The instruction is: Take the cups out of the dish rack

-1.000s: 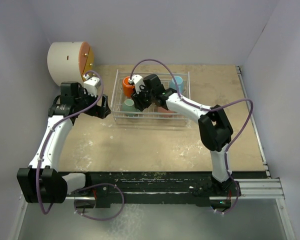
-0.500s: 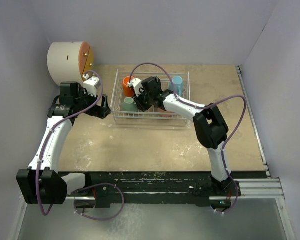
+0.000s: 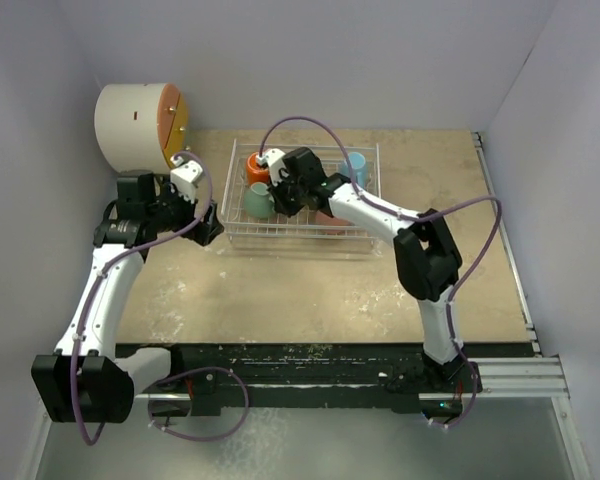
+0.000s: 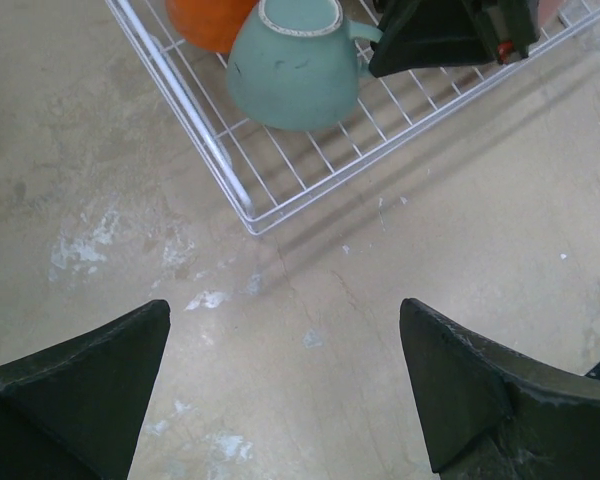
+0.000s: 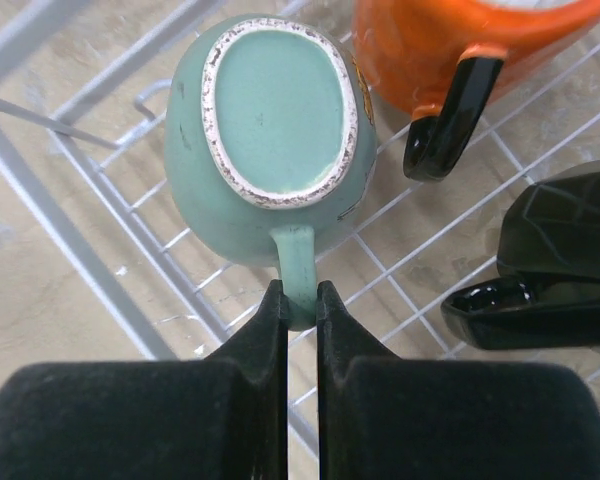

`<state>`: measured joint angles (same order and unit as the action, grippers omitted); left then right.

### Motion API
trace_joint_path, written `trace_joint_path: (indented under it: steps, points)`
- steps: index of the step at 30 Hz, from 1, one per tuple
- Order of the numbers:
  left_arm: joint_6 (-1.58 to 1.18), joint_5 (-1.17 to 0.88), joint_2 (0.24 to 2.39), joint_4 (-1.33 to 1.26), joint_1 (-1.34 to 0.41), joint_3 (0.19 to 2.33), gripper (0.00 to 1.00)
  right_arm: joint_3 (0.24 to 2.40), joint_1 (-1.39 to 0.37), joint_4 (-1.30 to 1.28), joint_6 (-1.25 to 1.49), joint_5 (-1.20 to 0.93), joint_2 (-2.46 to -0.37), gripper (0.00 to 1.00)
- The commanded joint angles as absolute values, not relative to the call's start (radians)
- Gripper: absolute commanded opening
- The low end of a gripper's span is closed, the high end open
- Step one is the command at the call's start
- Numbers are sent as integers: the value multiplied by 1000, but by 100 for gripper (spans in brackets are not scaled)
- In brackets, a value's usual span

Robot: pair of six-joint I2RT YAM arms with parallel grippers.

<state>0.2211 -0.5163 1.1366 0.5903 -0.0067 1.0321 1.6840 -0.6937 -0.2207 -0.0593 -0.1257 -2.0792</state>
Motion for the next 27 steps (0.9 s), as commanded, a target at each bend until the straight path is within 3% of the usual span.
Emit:
trace_joint_path:
  steps: [1,7,15,27]
  points:
    - [387,-585,1082,482,-2,1003,99,1781,-696,-192,28,-197,-1909,0]
    - [639,-656,1017,401,-3,965,99,1764,-697,-237,202,-399,-1809,0]
    - [907,-708,879,341,-3,943,99,1626,-697,-103,461,-675,-1744,0]
    - [1094,-833,744,459,-3,875,92,1509,-697,128,675,-824,-1745,0]
